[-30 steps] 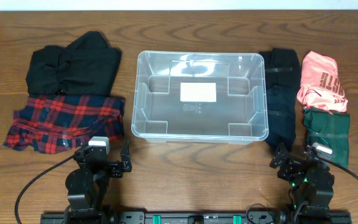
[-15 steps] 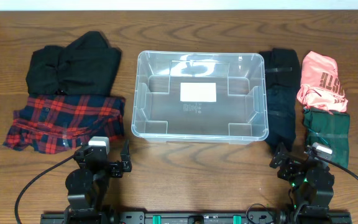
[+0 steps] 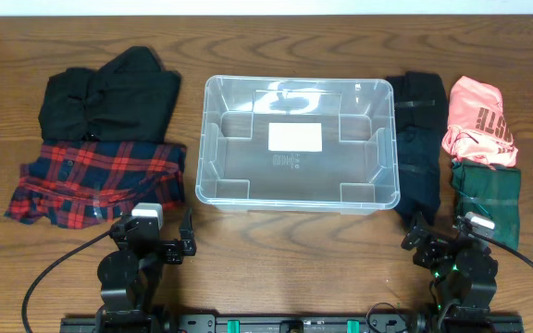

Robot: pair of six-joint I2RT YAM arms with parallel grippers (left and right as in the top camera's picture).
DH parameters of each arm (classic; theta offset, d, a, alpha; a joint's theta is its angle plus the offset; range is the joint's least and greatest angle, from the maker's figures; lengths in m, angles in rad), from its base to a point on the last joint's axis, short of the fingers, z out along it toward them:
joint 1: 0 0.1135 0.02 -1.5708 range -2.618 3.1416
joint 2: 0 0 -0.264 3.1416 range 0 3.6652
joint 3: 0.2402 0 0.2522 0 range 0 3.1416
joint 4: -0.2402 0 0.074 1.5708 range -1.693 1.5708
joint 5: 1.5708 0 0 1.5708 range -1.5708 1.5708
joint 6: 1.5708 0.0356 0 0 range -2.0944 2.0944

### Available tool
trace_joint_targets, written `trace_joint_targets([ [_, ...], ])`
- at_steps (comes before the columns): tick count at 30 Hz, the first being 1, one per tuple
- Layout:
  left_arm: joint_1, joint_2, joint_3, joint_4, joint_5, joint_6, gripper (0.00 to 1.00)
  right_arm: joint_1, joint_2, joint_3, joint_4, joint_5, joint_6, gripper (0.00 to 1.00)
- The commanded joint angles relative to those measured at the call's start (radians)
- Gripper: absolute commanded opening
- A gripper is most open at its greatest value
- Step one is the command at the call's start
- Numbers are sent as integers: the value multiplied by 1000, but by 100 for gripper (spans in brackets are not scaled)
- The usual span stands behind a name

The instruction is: Pack container

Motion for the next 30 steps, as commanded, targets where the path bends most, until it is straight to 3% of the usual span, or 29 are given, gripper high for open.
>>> trace_joint_targets([
  [1,-4,-6,-21,5,13,-5,98,9,-5,-5,-1,-1,-8,99],
  [14,-4,-6,-20,5,13,-5,98,9,-5,-4,80,72,-79,99],
  [23,-4,-6,-20,4,13,-5,98,9,-5,-5,104,-250,104,99],
  [30,-4,-6,-21,5,13,-5,98,9,21,40,123,-337,100,99],
])
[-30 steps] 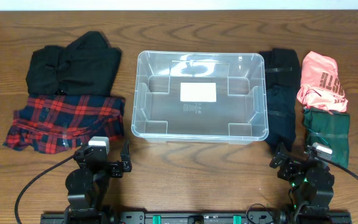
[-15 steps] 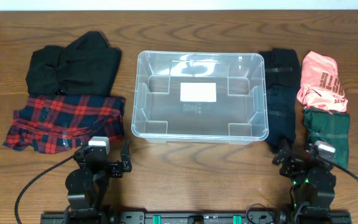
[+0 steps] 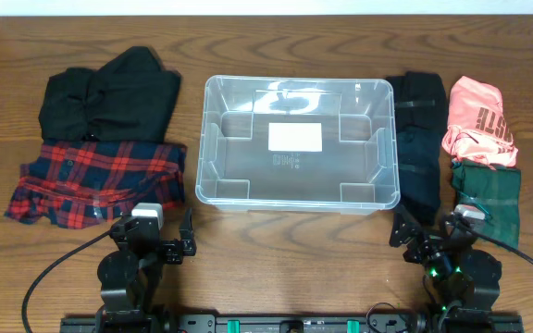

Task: Pack container
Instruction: 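Reach the right gripper to the green taped bundle and grasp it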

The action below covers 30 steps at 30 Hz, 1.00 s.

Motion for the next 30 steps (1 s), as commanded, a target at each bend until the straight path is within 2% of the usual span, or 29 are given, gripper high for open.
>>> trace_joint_targets([
  [1,-4,-6,-20,5,13,-5,98,9,40,69,6,-67,27,99],
  [5,-4,-6,-21,5,13,-5,98,9,207,233,3,-53,8,99],
  [14,-4,-6,-21,5,13,-5,98,-8,845,807,-177,-29,-70,99],
  [18,-4,-6,-21,5,13,-5,98,-68,1095,1013,-277,-89,-176,99],
  [22,-4,-6,-21,4,13,-5,98,-180,1287,1112,-344,-98,-219,99],
  [30,-4,-6,-21,4,13,-5,98,-496,1494,1119,-401,-180,-329,99],
])
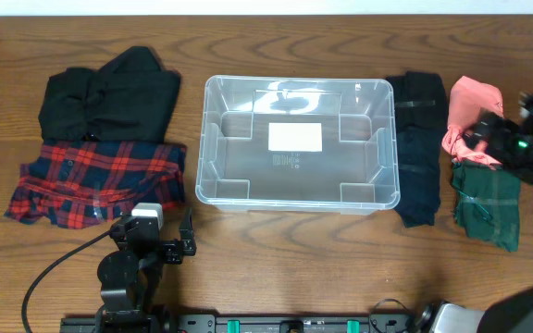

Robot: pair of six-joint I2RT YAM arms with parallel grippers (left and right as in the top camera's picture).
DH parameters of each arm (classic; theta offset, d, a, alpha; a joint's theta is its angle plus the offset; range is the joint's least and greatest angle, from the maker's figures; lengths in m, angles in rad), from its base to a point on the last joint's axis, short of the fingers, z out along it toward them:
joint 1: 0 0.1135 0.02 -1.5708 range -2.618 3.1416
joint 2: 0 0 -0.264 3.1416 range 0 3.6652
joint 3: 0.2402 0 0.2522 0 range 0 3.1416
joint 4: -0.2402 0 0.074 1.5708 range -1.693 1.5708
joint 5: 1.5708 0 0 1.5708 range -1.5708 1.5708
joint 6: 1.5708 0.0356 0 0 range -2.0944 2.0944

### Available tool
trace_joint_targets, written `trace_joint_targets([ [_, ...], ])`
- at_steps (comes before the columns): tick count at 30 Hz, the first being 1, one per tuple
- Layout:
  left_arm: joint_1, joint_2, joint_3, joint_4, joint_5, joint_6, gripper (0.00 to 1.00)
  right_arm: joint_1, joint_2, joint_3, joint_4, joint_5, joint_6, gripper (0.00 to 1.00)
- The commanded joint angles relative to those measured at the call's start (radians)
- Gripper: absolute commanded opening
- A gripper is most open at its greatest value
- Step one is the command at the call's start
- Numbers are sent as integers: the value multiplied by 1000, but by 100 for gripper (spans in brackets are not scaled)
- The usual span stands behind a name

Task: Pack container
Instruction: 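Reach the right gripper to the green taped bundle and grasp it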

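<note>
The clear plastic container [213, 176] stands empty mid-table, with only a white label on its floor. Left of it lie a black garment [109, 97] and a red plaid shirt [95, 180]. To its right are a dark folded garment [419, 148], a pink garment [470, 106] and a green plaid garment [489, 199]. My right gripper hangs at the right edge, just right of the pink garment, its tips apart and holding nothing. My left gripper [189, 236] rests at the front edge, below the plaid shirt, shut and empty.
The brown wooden table [285, 268] carries everything. The right arm rises along the right edge, partly over the green garment's right side. A black cable [49, 273] loops from the left arm's base.
My right gripper has left the front edge, where it sat below the dark garment. It is now at the far right beside the pink garment. The clothes, container and left arm are unchanged.
Both arms first sat parked at the front edge, and the container was empty. A second later the right gripper had lifted slightly and turned toward the dark garment. Now it is out at the right, level with the pink garment, and no garment has moved.
</note>
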Motion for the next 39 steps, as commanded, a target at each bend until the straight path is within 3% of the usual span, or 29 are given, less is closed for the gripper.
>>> trace_joint_targets([
  [1,-4,-6,-20,2,13,-5,98,-115,47,17,-15,-47,-68,99],
  [7,-4,-6,-20,1,13,-5,98,-280,135,16,10,-49,-73,99],
  [15,-4,-6,-19,1,13,-5,98,-425,264,3,14,-62,-182,99],
  [32,-4,-6,-19,1,13,-5,98,-384,447,-80,89,-74,-244,90],
  [36,-4,-6,-20,1,13,-5,98,-383,447,-115,123,-122,-244,81],
  [39,-4,-6,-20,1,13,-5,98,-383,447,-135,135,-142,-243,62],
])
